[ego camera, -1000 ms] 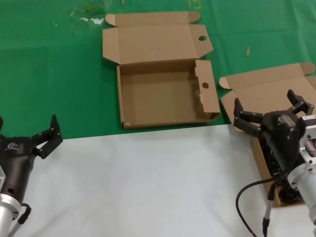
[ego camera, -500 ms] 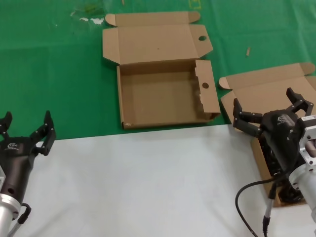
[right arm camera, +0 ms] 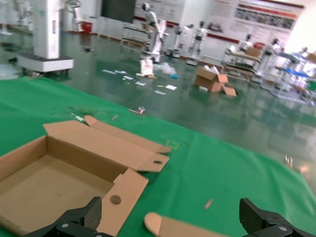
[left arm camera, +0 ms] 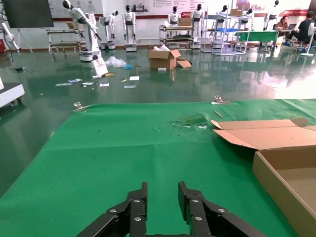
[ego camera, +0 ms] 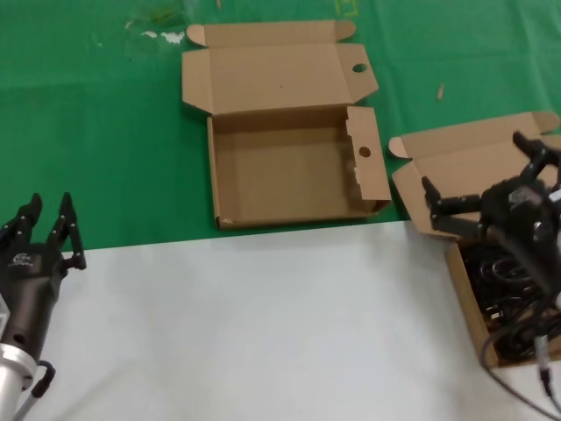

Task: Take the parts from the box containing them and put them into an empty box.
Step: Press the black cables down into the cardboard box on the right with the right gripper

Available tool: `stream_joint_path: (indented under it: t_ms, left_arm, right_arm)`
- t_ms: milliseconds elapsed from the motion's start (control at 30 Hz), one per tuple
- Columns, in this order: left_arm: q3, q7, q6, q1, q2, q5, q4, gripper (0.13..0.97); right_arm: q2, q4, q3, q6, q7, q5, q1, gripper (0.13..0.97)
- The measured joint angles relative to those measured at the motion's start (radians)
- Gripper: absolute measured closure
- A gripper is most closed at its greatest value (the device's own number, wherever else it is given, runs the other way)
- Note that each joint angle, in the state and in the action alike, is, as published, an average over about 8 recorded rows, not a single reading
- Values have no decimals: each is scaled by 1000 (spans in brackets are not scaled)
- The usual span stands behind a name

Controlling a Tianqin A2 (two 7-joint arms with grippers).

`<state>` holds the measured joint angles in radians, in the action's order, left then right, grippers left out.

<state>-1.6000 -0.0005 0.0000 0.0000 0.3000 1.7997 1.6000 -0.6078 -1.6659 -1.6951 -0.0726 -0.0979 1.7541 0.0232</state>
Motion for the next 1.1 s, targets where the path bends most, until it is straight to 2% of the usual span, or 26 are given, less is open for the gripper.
stream_joint_path:
  t_ms: [100, 233, 400, 500, 767, 1100]
  left_arm:
    - [0, 0, 0, 0, 0, 0, 0, 806]
    - [0, 0, 0, 0, 0, 0, 0, 847]
    - [0, 0, 0, 0, 0, 0, 0, 915]
    - [0, 0, 0, 0, 0, 0, 0, 915]
    - [0, 0, 0, 0, 0, 0, 0, 951]
    - [0, 0, 0, 0, 0, 0, 0, 957]
  right_arm:
    - [-116, -20, -56, 18, -40, 10, 24, 129]
    - [-260, -45, -117, 1, -105, 4, 61, 129]
    - [-402, -66, -148, -118, -206, -56, 110, 129]
    - [-466, -68, -156, -217, -258, -103, 145, 129]
    - [-549, -50, -168, -470, -306, -196, 259, 129]
    - [-560, -14, -201, -788, -201, -238, 437, 129]
